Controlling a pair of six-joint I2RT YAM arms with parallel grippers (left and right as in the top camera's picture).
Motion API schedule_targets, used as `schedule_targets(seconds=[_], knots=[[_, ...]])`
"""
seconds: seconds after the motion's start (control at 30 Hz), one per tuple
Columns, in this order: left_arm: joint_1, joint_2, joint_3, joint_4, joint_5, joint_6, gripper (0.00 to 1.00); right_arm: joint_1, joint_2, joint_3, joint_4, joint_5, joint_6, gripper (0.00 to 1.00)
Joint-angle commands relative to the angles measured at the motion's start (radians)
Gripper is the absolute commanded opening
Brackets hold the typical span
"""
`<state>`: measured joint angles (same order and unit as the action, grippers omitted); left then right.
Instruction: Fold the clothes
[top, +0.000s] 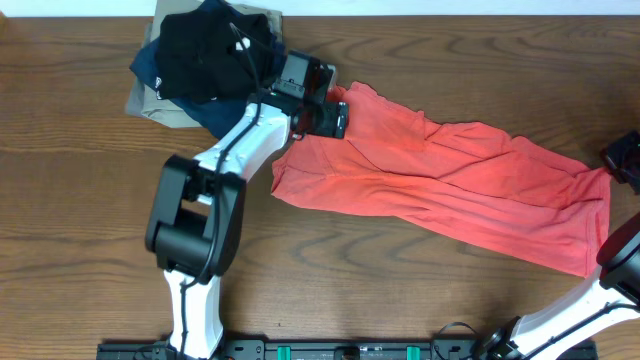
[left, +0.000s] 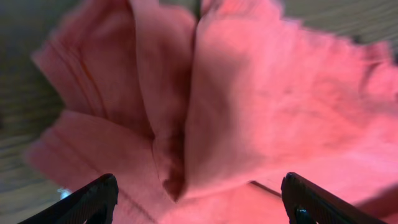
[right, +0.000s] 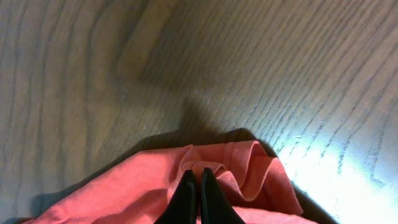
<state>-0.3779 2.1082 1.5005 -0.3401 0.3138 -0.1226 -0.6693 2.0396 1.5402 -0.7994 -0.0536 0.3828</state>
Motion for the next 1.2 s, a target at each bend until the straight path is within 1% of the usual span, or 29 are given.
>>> schedule_targets(seconds=[0.0, 0.27, 0.43, 0.63, 0.67, 0.77, 0.83, 0.9, 0.97, 1.0, 1.17], knots=[[-0.001, 0.026, 0.009, 0.022, 0.019, 0.018, 0.85, 0.011, 0.006, 0.019, 0.002, -0.003, 0.013, 0.01], [-0.004, 0.061, 0.009, 0.077, 0.078, 0.025, 0.84, 0.011, 0.006, 0.019, 0.002, -0.003, 0.012, 0.01], [-0.010, 0.062, 0.009, 0.075, 0.079, 0.036, 0.79, 0.011, 0.006, 0.019, 0.002, -0.003, 0.012, 0.01], [-0.025, 0.062, 0.009, 0.036, 0.079, 0.041, 0.77, 0.011, 0.006, 0.019, 0.002, -0.003, 0.012, 0.01], [-0.028, 0.062, 0.009, 0.032, 0.079, 0.041, 0.74, 0.011, 0.006, 0.019, 0.002, -0.003, 0.012, 0.01], [-0.035, 0.062, 0.009, 0.023, 0.079, 0.041, 0.59, 0.011, 0.006, 0.019, 0.002, -0.003, 0.012, 0.01], [-0.039, 0.062, 0.009, 0.018, 0.079, 0.041, 0.54, 0.011, 0.006, 0.019, 0.001, -0.003, 0.012, 0.01], [-0.039, 0.062, 0.009, 0.016, 0.079, 0.043, 0.39, 0.011, 0.006, 0.019, -0.001, -0.003, 0.013, 0.01], [-0.039, 0.062, 0.009, 0.017, 0.077, 0.051, 0.20, 0.011, 0.006, 0.019, -0.001, -0.003, 0.013, 0.01], [-0.038, 0.062, 0.009, 0.017, 0.061, 0.051, 0.06, 0.011, 0.006, 0.019, -0.001, -0.003, 0.012, 0.01], [-0.037, 0.046, 0.009, 0.024, -0.029, 0.051, 0.06, 0.010, 0.006, 0.019, -0.001, -0.002, 0.012, 0.01]])
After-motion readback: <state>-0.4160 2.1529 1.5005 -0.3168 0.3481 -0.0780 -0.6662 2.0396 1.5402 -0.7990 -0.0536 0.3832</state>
